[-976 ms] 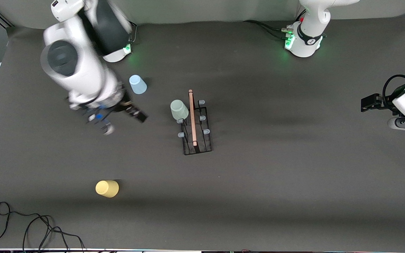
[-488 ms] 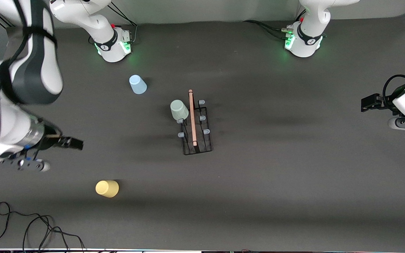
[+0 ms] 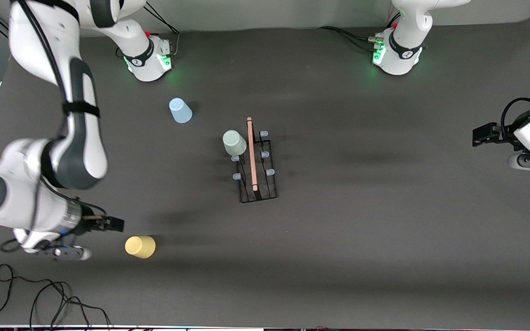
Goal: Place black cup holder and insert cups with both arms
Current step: 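Move the right gripper to the yellow cup and grasp it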
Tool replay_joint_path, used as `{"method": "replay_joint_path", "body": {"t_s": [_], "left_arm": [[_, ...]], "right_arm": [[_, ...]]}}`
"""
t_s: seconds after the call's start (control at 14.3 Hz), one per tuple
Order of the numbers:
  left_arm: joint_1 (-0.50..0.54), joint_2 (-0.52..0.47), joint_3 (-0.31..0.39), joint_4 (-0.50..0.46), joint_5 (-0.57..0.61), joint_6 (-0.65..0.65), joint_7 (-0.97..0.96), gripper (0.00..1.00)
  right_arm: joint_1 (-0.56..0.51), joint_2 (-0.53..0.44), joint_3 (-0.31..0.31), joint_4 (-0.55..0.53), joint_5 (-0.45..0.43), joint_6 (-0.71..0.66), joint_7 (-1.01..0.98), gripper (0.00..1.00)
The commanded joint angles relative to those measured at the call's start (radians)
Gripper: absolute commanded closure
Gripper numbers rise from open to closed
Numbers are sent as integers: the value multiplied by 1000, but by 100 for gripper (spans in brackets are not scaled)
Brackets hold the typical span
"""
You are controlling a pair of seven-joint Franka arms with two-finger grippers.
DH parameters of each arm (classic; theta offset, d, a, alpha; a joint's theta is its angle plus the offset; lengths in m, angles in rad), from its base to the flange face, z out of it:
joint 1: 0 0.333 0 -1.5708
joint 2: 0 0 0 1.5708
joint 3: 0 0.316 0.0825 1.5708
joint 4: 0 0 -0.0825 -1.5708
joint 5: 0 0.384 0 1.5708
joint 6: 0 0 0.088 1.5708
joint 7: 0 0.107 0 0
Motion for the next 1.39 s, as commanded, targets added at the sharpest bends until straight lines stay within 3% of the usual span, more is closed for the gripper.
{"method": "replay_joint_path", "body": {"t_s": [0.0, 0.21, 0.63, 0.7, 0.84, 0.91, 1.05, 1.32], "left_arm": [[-6, 3, 4, 12, -10, -2, -9, 1], [-6, 3, 4, 12, -10, -2, -9, 1], [-6, 3, 3, 12, -10, -2, -9, 1], [-6, 3, 4, 12, -10, -2, -9, 1], [-5, 3, 4, 12, -10, -2, -9, 1], [-5, 3, 4, 12, -10, -2, -9, 1], [-5, 3, 4, 12, -11, -2, -9, 1], [-6, 3, 4, 12, -11, -2, -9, 1]], "right_arm": [[-8, 94, -3, 30, 71, 93, -45, 0], [-8, 164, -3, 9, 157, 160, -90, 0], [-8, 226, -2, 3, 160, 215, -91, 0], [-8, 225, -2, 3, 160, 213, -91, 10], [-5, 214, -2, 9, 157, 212, -93, 63], [-5, 206, -3, 15, 153, 206, -93, 83], [3, 166, -3, 14, 145, 165, -93, 88], [4, -33, -12, 29, 56, -146, -44, 88]]}}
